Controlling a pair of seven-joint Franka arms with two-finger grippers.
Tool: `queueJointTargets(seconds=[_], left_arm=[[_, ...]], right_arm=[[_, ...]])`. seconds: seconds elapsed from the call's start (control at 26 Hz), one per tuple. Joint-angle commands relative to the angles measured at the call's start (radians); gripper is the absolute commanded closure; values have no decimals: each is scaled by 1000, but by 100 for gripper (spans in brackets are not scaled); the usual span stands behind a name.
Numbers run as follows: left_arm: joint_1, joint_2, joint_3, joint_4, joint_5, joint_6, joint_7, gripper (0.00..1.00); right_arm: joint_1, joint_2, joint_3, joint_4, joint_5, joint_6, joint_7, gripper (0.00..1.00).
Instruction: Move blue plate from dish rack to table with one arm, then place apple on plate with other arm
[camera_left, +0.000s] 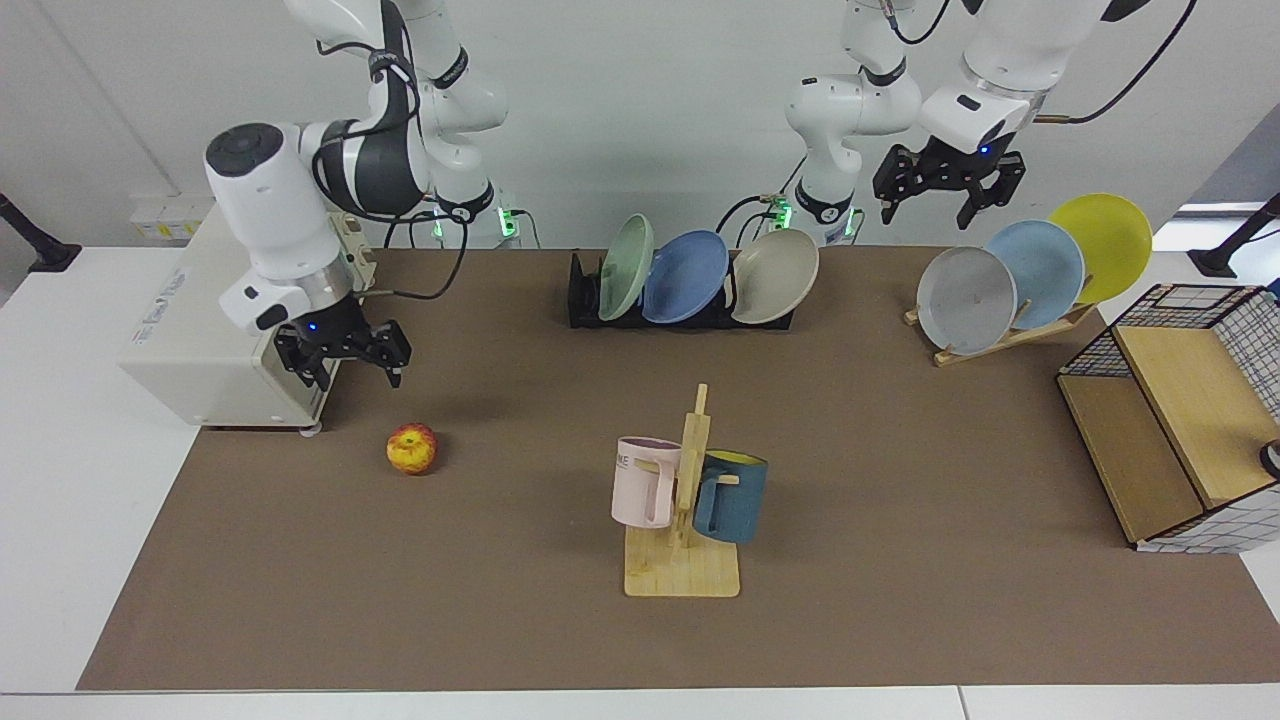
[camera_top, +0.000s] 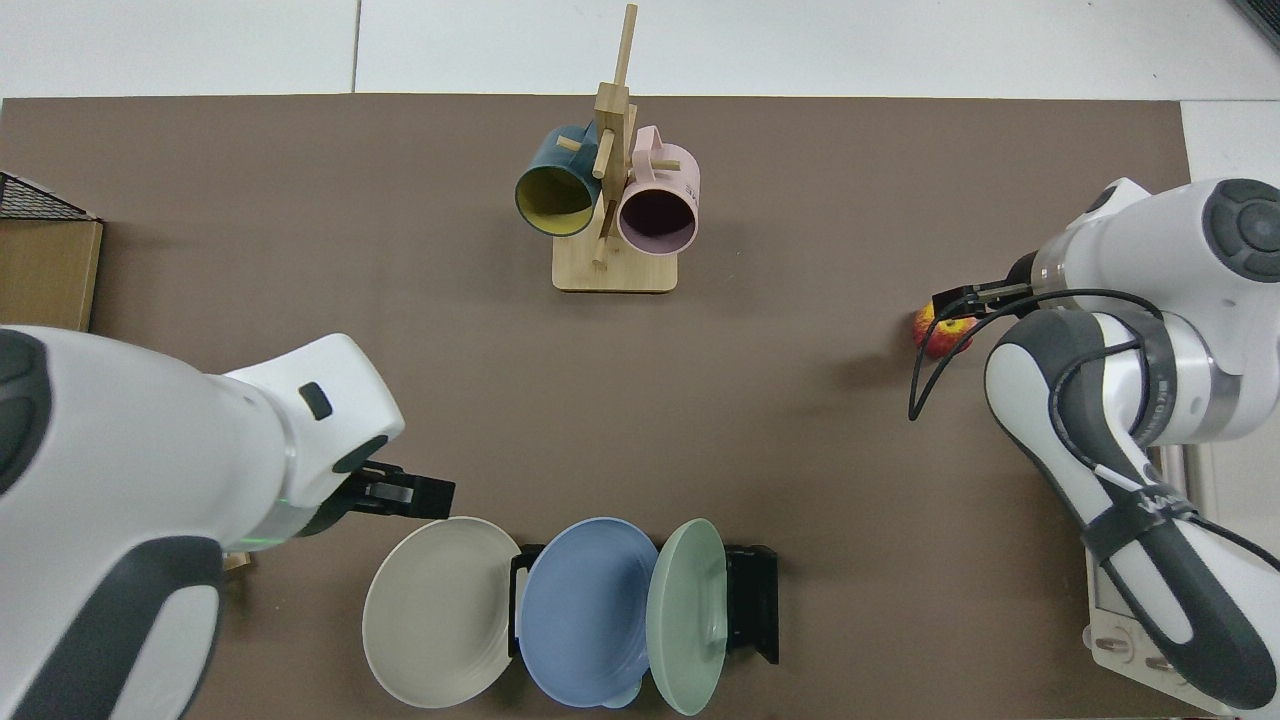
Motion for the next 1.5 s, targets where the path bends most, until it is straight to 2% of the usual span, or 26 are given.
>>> queueJointTargets(seconds=[0.0, 0.23, 0.42, 0.54, 0.69, 0.73, 0.77, 0.85, 0.96, 1.0, 1.23, 1.46], left_arm=[[-43, -52, -28, -203, -46, 187, -66, 0], [-94, -76, -54, -383, -99, 332, -77, 0], [-166, -57, -59, -455, -151, 340, -78, 0], [-207, -57, -60, -510, -199, 392, -77, 0], [-213, -57, -60, -520, -205, 404, -77, 2], [-218, -55, -60, -523, -205, 404, -80, 5], [-223, -51, -62, -524, -205, 407, -84, 13], [-227, -44, -63, -524, -207, 409, -96, 49], [-227, -41, -68, -524, -207, 409, -96, 91], [-227, -41, -68, -524, -207, 409, -93, 100], [-223, -31, -66, -512, -196, 396, -89, 100], [-194, -40, -57, -472, -182, 366, -86, 100]], right_arm=[[11, 37, 0, -32, 13, 63, -20, 0], [-23, 78, -1, -70, 13, 129, -176, 0], [-23, 112, -1, -70, 13, 184, -195, 0], [-11, 135, 1, -70, 13, 226, -189, 0], [-3, 152, 1, -70, 13, 258, -189, 0], [-3, 158, 1, -69, 13, 275, -192, 0], [-3, 163, 1, -69, 13, 293, -196, 0], [-1, 166, 0, -69, 13, 301, -195, 0], [-12, 166, -1, -72, 13, 299, -202, 0], [-12, 164, -1, -72, 13, 298, -202, 0], [-9, 163, -1, -75, 13, 287, -199, 0], [0, 161, -1, -78, 13, 284, -198, 1]])
